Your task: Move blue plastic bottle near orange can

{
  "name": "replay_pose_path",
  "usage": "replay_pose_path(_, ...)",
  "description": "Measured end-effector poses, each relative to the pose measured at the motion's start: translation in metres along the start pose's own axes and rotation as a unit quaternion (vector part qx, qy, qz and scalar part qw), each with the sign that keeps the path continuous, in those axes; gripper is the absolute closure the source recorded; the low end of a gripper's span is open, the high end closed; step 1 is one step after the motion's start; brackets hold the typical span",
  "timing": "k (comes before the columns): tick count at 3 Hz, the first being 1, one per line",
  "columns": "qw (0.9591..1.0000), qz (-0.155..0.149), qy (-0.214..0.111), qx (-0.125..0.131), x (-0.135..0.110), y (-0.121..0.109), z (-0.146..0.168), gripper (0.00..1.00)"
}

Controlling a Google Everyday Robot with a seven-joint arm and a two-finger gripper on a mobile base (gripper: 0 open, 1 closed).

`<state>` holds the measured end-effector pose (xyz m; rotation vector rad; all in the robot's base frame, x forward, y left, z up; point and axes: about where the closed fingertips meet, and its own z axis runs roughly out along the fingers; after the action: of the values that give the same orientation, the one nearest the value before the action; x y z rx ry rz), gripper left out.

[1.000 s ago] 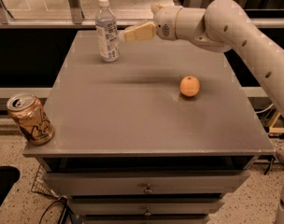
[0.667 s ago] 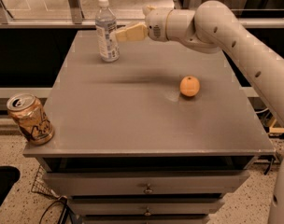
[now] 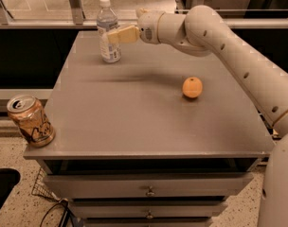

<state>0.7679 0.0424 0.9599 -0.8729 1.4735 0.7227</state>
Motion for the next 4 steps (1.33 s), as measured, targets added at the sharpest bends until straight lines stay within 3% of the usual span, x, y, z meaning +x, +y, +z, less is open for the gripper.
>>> replay_pose_path(3, 0.9997, 0.019, -0.015, 0.009, 0.008, -0.014, 0.039, 0.0)
replay_pose_path(4, 0.9994, 0.018, -0.028, 0.007, 0.004, -0.015, 0.049, 0.16)
